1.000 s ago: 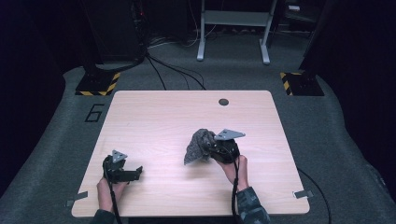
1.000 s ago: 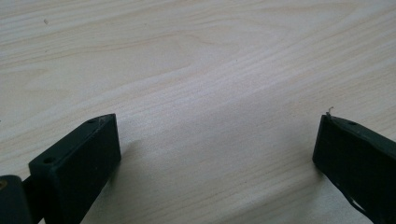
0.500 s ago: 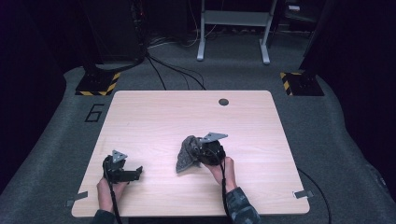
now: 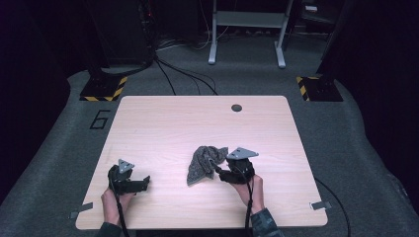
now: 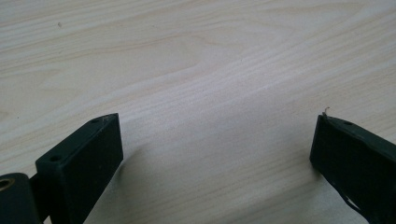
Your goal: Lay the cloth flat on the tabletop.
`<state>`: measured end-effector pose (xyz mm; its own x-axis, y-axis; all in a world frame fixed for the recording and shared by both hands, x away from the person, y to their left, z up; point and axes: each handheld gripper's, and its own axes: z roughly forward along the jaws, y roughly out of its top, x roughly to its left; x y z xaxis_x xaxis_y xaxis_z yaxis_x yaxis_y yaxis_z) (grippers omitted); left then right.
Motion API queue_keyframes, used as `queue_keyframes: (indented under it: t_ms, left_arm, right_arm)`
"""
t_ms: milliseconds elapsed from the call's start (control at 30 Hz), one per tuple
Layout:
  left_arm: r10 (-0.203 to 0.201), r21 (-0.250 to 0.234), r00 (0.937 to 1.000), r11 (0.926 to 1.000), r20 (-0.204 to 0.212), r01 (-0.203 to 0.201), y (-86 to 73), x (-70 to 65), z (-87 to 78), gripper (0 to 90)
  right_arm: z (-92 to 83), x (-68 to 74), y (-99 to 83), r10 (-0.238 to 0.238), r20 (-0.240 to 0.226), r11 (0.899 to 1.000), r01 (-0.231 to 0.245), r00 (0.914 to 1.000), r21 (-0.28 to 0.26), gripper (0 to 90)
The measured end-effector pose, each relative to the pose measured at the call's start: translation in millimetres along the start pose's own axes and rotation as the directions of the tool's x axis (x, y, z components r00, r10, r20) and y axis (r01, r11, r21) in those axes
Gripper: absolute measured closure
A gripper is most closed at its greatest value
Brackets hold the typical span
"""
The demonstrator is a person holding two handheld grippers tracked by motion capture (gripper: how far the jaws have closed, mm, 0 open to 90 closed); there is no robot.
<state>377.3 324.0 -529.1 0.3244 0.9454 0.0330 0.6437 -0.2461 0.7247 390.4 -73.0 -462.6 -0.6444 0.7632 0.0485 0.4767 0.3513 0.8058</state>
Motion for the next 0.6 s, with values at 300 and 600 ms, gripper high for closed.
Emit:
queue_keyframes:
  t_ms: [300, 600]
  left_arm:
    - [0.025, -0.064, 0.9971, 0.9977, 0.071, -0.02, 5.7, -20.3, -11.8, 2.6]
    - [0.089, -0.088, 0.9823, 0.9933, 0.165, -0.075, 17.5, -51.6, -8.3, 5.0]
  right_arm:
    - [9.1, 4.6, -23.5, 0.026, 0.01, 0.998, -0.027, 0.9996, 0.062, 46.3]
    - [28.6, 12.4, -24.9, 0.039, -0.007, 0.994, -0.038, 0.9992, 0.104, 46.9]
